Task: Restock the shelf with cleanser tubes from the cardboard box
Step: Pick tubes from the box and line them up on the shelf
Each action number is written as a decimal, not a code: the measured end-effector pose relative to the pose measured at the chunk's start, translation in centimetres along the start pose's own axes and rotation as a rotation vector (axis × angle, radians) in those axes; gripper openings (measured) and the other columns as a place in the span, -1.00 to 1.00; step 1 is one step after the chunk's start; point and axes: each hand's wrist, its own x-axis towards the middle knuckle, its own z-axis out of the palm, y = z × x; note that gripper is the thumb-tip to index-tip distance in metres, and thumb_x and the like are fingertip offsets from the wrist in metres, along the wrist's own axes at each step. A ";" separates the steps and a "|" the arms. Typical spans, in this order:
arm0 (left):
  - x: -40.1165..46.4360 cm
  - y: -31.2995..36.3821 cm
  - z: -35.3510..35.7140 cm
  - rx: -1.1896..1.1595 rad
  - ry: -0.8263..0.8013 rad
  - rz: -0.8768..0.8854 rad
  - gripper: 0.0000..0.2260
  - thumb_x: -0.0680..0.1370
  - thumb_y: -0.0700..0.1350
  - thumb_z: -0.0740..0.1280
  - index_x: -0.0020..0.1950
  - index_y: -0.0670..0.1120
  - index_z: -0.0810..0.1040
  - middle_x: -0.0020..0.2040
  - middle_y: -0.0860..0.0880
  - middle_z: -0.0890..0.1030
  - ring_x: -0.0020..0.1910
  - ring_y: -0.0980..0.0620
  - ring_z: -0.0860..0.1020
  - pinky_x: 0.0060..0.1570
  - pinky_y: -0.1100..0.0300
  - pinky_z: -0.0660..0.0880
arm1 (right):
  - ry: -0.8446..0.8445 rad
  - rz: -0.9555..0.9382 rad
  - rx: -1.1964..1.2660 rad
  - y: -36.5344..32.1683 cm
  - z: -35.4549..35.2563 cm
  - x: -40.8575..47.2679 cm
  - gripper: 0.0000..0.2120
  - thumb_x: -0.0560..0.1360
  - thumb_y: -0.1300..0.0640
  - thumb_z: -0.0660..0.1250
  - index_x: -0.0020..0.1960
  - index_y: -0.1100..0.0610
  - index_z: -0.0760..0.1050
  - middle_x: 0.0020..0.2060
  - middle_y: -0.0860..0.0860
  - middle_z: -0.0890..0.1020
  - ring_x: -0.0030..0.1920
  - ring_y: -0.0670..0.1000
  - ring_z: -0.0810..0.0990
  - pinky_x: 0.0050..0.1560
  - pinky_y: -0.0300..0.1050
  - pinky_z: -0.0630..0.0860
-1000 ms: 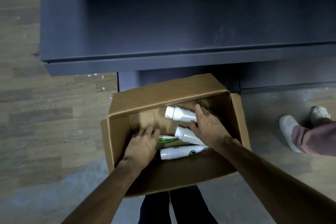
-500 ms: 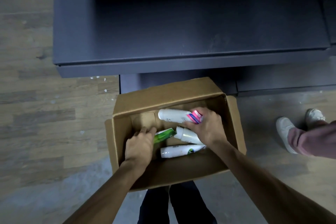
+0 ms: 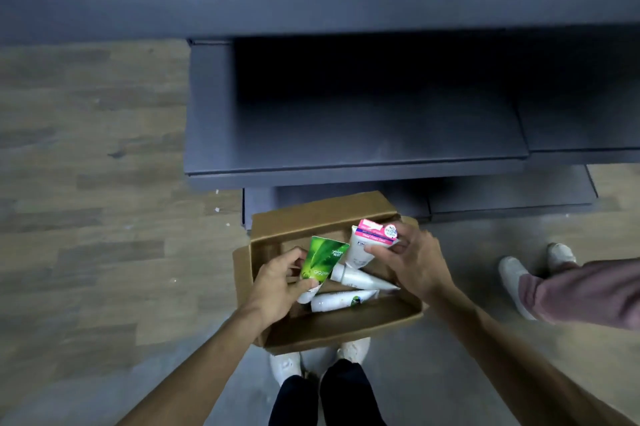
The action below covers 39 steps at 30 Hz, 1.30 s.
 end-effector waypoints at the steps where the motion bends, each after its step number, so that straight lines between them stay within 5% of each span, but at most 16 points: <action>1: -0.6 1.3 -0.6 -0.023 0.018 0.026 -0.77 0.45 -0.26 0.50 -0.01 -0.01 0.56 -0.06 0.10 0.63 -0.11 0.29 0.58 -0.06 0.48 0.44 | 0.008 -0.006 0.030 -1.6 -1.1 -0.9 -0.81 0.38 -0.01 0.55 -0.08 0.02 0.62 -0.18 -0.08 0.74 -0.17 -0.12 0.72 -0.06 0.05 0.66; 6: -4.8 9.0 -4.1 -0.074 0.058 0.130 -0.72 0.46 -0.22 0.50 0.10 0.00 0.54 0.01 0.12 0.64 -0.03 0.13 0.62 0.07 0.29 0.51 | 0.064 -0.099 0.079 -10.0 -7.2 -5.6 -0.83 0.38 0.06 0.56 -0.07 0.01 0.65 -0.18 -0.13 0.73 -0.12 -0.18 0.70 0.00 0.01 0.65; 11: -9.0 17.6 -9.0 0.015 0.071 0.312 -0.74 0.47 -0.23 0.48 0.10 -0.09 0.53 0.00 0.00 0.66 0.01 0.06 0.63 0.09 0.18 0.54 | 0.116 -0.257 0.015 -18.8 -13.3 -9.9 -0.84 0.36 0.03 0.56 -0.11 -0.03 0.62 -0.21 -0.06 0.72 -0.16 0.00 0.71 -0.06 0.18 0.62; 15: -11.3 24.3 -12.6 0.083 0.140 0.483 -0.73 0.42 -0.04 0.49 0.08 0.01 0.54 -0.02 0.06 0.67 0.02 0.04 0.64 0.13 0.02 0.55 | 0.172 -0.390 -0.033 -25.3 -18.0 -12.3 -0.81 0.38 0.01 0.55 -0.10 0.05 0.63 -0.22 -0.07 0.71 -0.19 -0.01 0.67 -0.09 0.07 0.60; 22: -13.5 33.0 -16.5 0.065 0.245 0.611 -0.77 0.48 -0.17 0.47 0.09 0.00 0.55 0.00 0.08 0.67 0.06 0.10 0.61 0.17 0.09 0.52 | 0.208 -0.541 -0.137 -34.0 -25.3 -13.6 -0.89 0.41 0.02 0.53 -0.17 -0.03 0.60 -0.32 -0.10 0.68 -0.36 -0.21 0.54 -0.32 -0.37 0.44; 29: -13.1 36.7 -17.6 0.102 0.348 0.643 -0.79 0.48 -0.17 0.48 0.05 0.01 0.55 -0.04 0.07 0.67 0.02 0.08 0.62 0.07 0.12 0.54 | 0.266 -0.560 -0.160 -37.2 -28.9 -9.8 -0.89 0.40 0.03 0.52 -0.15 -0.04 0.59 -0.33 -0.16 0.63 -0.36 -0.23 0.52 -0.38 -0.40 0.36; 39: -11.7 39.7 -17.0 0.114 0.479 0.607 -0.75 0.47 -0.09 0.45 0.13 0.02 0.55 0.02 0.12 0.68 0.06 0.17 0.62 0.17 0.01 0.54 | 0.133 -0.537 -0.166 -36.4 -30.0 -4.4 -0.82 0.42 0.09 0.51 -0.06 -0.08 0.55 -0.18 -0.15 0.64 -0.16 -0.15 0.59 -0.27 -0.43 0.37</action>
